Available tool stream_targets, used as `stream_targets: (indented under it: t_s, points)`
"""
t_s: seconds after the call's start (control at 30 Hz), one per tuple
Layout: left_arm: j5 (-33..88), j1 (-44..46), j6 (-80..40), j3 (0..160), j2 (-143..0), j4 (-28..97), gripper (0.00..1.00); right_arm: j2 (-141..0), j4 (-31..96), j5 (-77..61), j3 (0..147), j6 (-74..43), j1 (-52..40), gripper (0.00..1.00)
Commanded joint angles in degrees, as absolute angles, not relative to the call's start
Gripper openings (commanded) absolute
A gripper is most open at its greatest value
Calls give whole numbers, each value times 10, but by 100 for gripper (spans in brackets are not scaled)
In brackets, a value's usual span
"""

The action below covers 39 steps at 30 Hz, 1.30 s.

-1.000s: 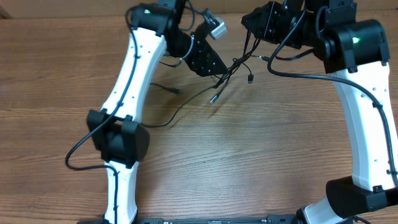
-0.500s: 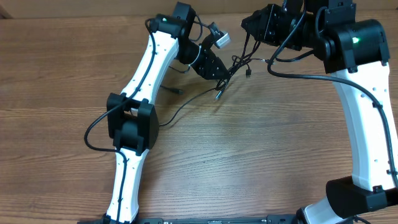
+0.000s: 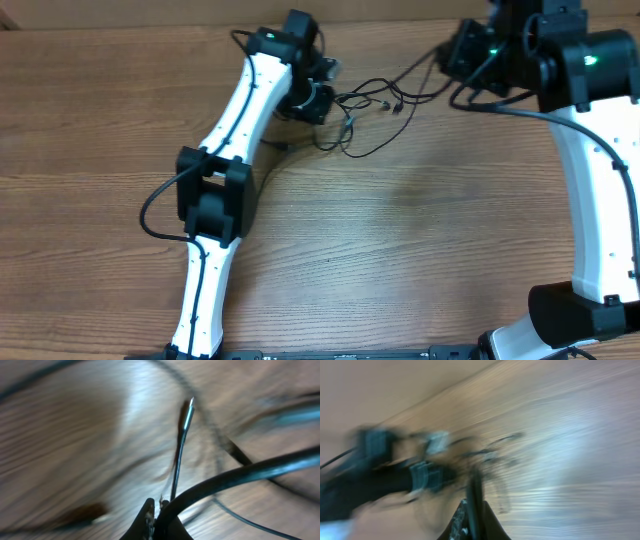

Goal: Untangle cables

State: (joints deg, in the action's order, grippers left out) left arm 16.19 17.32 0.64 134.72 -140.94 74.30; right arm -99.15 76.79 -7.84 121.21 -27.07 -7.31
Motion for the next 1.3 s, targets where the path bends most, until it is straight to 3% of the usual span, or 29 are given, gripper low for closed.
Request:
stream_targets:
  t_s: [0.0,0.4,0.73,1.03,1.1,1.13,1.2,1.27]
  points:
    - [83,127,-34,1356,-1311,751,4,-981,783,54,1218,-284,-41,4]
    - [32,37,-34,1356,-1125,775,4,-1020,787,-1,1189,-194,9,4]
    - [19,-43,-50,1356,-1109,797,4,-1083,773,40,1188,-227,116,4]
    - [-20,-60,-54,1356,-1109,811,4,-1107,772,-5,1188,-207,182,4]
    - [-35,-60,-63,1356,-1109,813,4,-1107,767,-12,1188,-208,196,9]
    - [-38,-60,-65,1356,-1109,814,4,-1107,764,-60,1188,-192,204,16]
    - [-18,-60,-64,1356,-1109,813,4,-1107,766,-168,1188,-114,206,20]
    - [59,-56,-23,1356,-1109,809,4,-1107,780,-290,1188,-32,201,27]
